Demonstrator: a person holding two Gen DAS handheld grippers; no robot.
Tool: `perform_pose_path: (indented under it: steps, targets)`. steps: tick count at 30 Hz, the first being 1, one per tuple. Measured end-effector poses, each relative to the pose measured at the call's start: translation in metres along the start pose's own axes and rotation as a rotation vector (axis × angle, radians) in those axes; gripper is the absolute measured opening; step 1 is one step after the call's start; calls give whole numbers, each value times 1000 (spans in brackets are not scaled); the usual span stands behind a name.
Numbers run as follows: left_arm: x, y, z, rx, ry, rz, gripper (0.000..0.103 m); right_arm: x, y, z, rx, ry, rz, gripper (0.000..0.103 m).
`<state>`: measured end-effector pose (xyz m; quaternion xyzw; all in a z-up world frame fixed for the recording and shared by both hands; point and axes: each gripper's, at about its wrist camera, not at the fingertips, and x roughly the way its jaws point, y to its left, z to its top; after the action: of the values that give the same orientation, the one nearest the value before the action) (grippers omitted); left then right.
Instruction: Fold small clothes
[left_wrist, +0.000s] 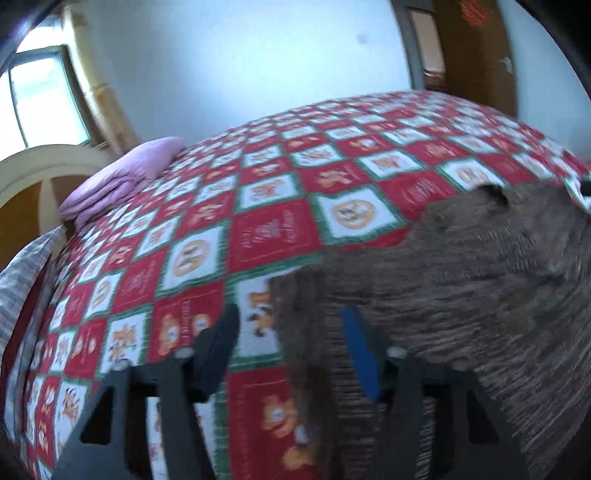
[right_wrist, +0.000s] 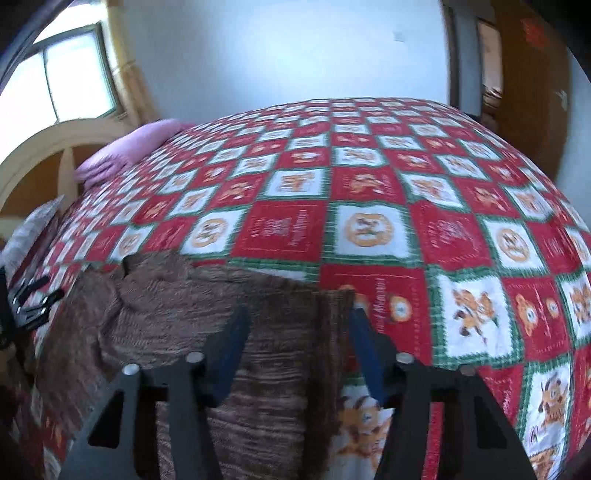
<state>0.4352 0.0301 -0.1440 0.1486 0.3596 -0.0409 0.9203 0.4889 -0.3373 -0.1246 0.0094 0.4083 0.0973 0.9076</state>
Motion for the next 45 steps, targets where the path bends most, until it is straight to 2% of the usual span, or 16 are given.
perform_pose_path:
  steps: [3,5,6,11,15,17,19,21,22,23,32,36,38,41,43,45]
  targets:
    - [10,-8,-4,10,32,-31,40,13,36,-3,-102,61,95,55]
    - [12,-8,-6,10,31,-49,28,23,60,-5,-183,80,57,55]
    - [13,-7,-6,3,34,-56,15,31,72,-7,-219,92,55,55]
    - [22,10,-15,-120,61,2,13,51,96,-6,-256,125,90,55]
    - [21,5,-19,-110,49,38,13,56,115,-2,-287,132,149,55]
    - [20,7,-20,-115,40,36,14,64,127,-6,-320,160,130,55]
    - [19,15,-21,-154,33,17,22,69,137,-11,-365,172,78,51]
    - [19,27,-23,-215,32,-8,31,67,143,-13,-384,161,77,16]
    - [19,32,-24,-240,33,-18,38,66,144,-12,-392,156,63,5]
    - [20,37,-25,-268,35,-26,40,65,145,-11,-396,153,49,3]
    - [20,45,-29,-329,29,-32,46,58,138,19,-285,46,-73,2]
    - [22,47,-30,-337,37,-28,52,80,133,24,-260,81,-124,2]
    - [22,47,-30,-337,42,-22,56,93,127,20,-232,143,-98,2]
    - [22,47,-30,-338,43,-23,58,91,125,19,-215,131,-85,4]
    - [22,47,-30,-339,47,-22,72,86,124,18,-227,141,-91,10]
    - [18,47,-30,-340,33,-5,73,73,118,15,-236,138,-94,40]
